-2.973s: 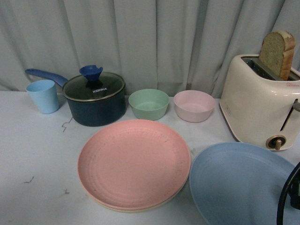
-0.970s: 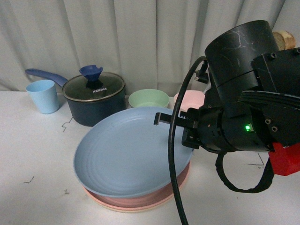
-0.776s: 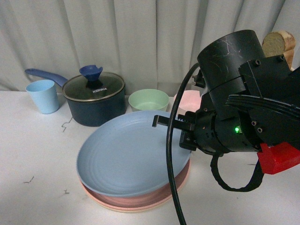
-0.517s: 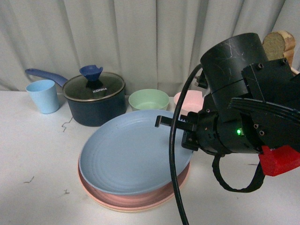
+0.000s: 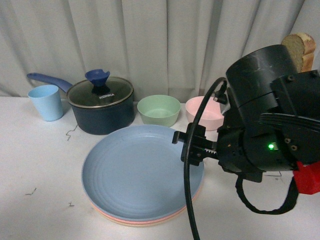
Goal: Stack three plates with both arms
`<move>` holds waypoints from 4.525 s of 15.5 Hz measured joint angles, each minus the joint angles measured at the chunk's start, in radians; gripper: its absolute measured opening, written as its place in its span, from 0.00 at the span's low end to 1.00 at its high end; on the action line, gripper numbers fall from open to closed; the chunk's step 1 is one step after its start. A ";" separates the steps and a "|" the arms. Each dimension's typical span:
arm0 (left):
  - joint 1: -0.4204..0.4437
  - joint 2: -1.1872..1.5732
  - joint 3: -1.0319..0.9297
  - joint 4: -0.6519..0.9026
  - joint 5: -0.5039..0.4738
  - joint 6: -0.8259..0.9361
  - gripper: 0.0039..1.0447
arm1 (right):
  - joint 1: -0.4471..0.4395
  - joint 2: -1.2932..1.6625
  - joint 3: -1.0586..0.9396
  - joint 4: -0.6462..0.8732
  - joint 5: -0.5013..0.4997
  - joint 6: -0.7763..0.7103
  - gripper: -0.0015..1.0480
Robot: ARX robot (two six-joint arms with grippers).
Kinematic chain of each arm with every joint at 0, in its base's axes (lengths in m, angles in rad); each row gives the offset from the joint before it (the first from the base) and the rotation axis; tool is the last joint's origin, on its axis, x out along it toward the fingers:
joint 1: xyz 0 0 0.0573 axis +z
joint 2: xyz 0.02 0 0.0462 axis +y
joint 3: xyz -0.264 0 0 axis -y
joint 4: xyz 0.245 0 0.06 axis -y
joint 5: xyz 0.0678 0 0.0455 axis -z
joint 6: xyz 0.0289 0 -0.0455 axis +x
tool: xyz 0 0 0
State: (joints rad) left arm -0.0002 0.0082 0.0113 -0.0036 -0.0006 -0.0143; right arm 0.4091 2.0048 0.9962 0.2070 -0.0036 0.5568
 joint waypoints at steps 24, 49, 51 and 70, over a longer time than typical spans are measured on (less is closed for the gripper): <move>0.000 0.000 0.000 0.000 0.000 0.000 0.94 | -0.409 -1.375 -0.949 0.369 0.003 -0.550 0.02; 0.000 0.000 0.000 0.000 0.000 0.000 0.94 | -0.409 -2.000 -0.985 -0.211 0.003 -0.551 0.02; 0.000 0.000 0.000 0.000 0.000 0.000 0.94 | -0.409 -2.000 -0.985 -0.211 0.004 -0.551 0.10; 0.000 0.000 0.000 0.000 0.000 0.000 0.94 | -0.409 -2.000 -0.985 -0.211 0.003 -0.551 0.94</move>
State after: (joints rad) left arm -0.0002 0.0082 0.0113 -0.0036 -0.0006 -0.0139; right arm -0.0002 0.0044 0.0116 -0.0036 -0.0002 0.0055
